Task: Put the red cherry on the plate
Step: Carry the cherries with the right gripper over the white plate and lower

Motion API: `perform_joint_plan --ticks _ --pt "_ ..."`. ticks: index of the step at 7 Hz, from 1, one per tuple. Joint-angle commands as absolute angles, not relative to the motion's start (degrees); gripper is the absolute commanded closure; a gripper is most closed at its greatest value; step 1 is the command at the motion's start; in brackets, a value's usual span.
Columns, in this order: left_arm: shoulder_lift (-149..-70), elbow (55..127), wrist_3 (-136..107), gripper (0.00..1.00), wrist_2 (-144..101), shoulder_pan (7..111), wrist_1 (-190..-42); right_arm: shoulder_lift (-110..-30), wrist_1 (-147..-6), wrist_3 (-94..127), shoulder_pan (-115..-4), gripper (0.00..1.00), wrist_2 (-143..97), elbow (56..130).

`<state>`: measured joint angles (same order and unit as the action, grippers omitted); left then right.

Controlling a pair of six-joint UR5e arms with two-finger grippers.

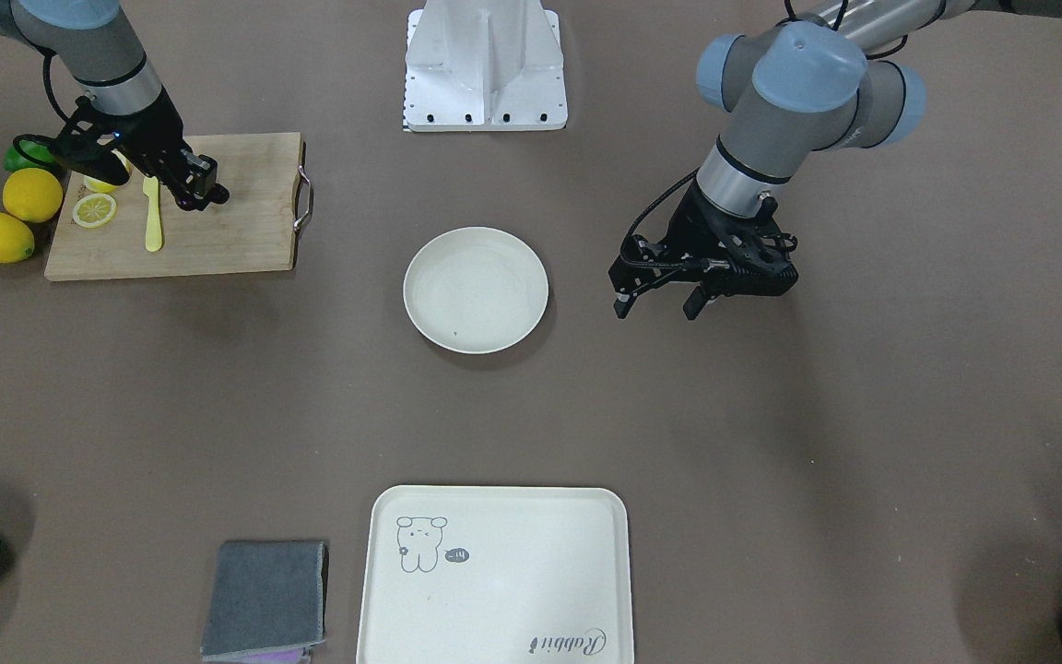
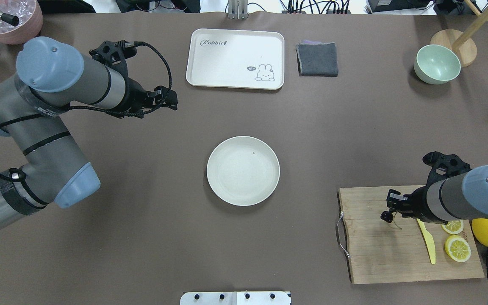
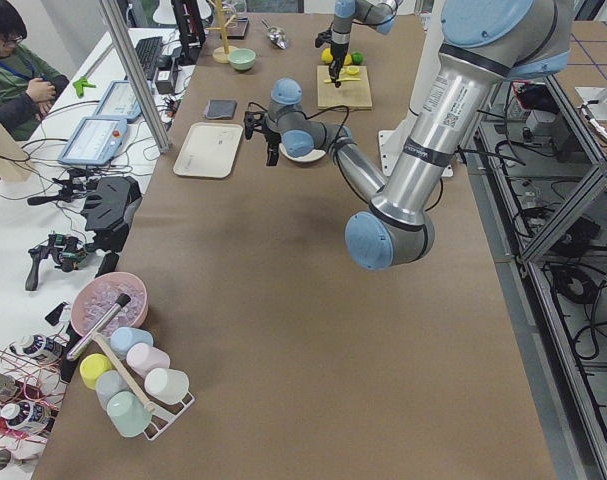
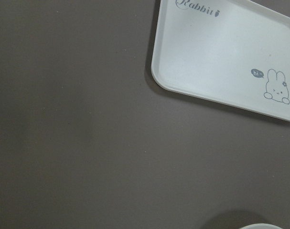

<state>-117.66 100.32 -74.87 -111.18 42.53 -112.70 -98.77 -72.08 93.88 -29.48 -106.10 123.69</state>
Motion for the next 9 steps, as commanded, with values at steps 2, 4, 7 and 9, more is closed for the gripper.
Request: perform_joint_plan --ticks 2,4,7,9 --pt "-117.51 99.93 -74.45 0.02 -111.09 42.8 -112.76 -86.27 -75.91 93.69 -32.0 1.0 -108.81 123.58" --pt "-116.29 99.58 -63.8 0.02 -108.9 44.98 -112.85 -70.21 -83.21 93.52 -31.64 1.0 -107.93 116.93" --pt "-112.25 98.88 -53.19 0.02 -109.25 50.95 -112.94 -53.06 -82.71 90.79 -29.97 1.0 -103.19 99.66" --pt "-111.8 98.53 -52.3 0.02 -109.25 51.85 -113.11 -50.1 -78.26 90.7 -28.92 1.0 -102.92 92.67"
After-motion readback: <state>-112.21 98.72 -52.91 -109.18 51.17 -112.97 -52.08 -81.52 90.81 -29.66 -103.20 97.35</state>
